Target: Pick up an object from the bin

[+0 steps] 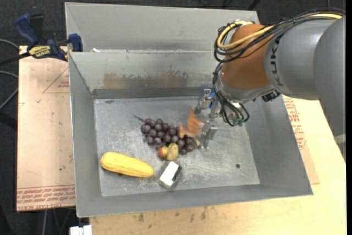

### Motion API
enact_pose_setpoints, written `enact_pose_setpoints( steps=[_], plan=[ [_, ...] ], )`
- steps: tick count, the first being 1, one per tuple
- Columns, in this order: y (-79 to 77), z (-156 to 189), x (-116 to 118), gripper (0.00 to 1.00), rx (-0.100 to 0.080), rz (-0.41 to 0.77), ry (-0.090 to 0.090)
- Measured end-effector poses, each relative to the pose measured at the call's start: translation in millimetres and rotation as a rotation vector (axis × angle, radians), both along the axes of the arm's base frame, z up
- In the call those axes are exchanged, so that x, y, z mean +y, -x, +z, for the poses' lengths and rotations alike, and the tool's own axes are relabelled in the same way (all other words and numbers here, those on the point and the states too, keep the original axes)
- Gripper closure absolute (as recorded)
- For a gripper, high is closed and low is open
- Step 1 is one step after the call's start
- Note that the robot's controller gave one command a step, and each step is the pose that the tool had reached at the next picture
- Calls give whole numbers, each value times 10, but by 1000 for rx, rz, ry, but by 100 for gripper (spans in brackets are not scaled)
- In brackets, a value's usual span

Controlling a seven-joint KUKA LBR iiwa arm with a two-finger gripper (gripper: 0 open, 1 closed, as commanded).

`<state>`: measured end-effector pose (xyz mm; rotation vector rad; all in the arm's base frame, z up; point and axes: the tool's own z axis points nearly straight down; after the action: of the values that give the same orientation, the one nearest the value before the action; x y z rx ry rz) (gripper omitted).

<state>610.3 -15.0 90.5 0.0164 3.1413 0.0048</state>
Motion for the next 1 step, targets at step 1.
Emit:
enact_pose_setpoints(
  steps=[1],
  plan=[
    [-43, 126, 41, 0, -4, 8, 5]
  ],
)
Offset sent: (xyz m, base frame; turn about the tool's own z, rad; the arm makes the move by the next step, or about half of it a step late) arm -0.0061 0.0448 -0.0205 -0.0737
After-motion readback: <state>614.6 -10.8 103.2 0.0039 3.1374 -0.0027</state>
